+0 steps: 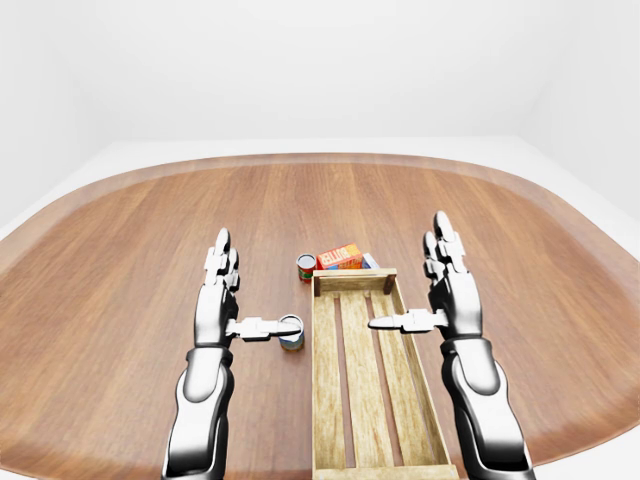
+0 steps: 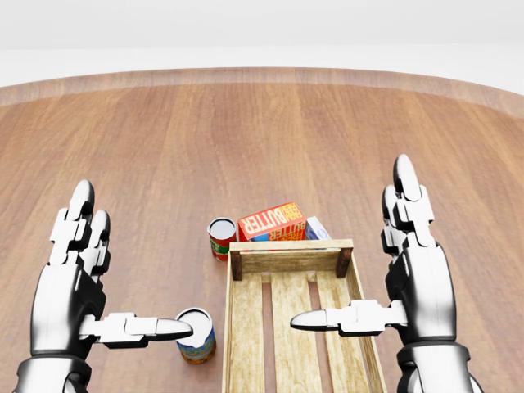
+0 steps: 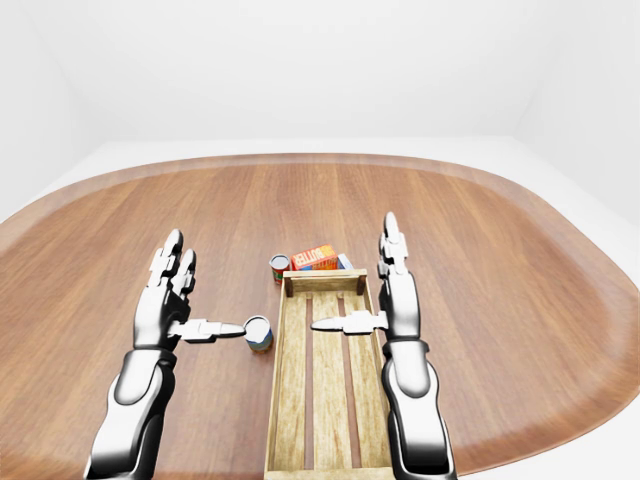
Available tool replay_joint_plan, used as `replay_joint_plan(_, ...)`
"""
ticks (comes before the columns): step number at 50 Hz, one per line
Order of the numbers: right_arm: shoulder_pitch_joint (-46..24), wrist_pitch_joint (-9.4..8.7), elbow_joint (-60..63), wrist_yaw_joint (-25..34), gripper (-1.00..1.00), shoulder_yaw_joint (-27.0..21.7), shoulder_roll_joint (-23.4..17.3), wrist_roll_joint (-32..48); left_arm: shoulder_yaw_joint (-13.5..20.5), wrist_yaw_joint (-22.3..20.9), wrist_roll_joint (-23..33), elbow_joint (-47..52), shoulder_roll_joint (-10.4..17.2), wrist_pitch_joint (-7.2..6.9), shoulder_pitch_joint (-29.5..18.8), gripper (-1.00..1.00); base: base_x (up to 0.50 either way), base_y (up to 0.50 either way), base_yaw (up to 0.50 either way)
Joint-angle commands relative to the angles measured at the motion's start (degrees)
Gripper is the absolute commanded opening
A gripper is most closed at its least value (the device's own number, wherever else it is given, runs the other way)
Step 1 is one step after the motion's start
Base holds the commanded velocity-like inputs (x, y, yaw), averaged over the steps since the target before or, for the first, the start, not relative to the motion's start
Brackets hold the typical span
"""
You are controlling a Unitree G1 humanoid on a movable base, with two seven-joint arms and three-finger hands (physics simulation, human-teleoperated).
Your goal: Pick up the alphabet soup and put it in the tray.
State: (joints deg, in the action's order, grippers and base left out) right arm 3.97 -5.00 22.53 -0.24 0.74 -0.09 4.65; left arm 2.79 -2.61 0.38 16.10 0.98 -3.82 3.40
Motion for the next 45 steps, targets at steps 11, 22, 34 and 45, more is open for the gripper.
replay_joint_plan(11, 0.0, 0.0, 0.03, -0.39, 1.0, -0.19, -0.03, -0.3, 0.89, -0.92, 0.9, 2.53, 0.82, -1.18, -0.48, 1.0, 0.0, 0.0, 0.0)
replay_joint_plan(22, 0.05, 0.0, 0.25, -0.38, 1.0, -0.57, -0.06, -0.55, 0.68, -5.56, 10.25, 1.56, 2.8, -1.18, -0.96, 1.0, 0.0, 0.0, 0.0)
replay_joint_plan(34, 0.06, 0.0, -0.31, -0.24, 1.0, -0.45, -0.06, -0.56, -0.87, -10.35, 25.28, 2.38, 3.8, -1.18, 0.33, 1.0, 0.0, 0.0, 0.0)
replay_joint_plan(45, 0.0, 0.0, -0.77, -0.13, 1.0, -0.12, 0.0, -0.58, -0.24, -13.2, 30.03, 1.32, 3.39, -1.18, 1.29, 1.0, 0.0, 0.0, 0.0)
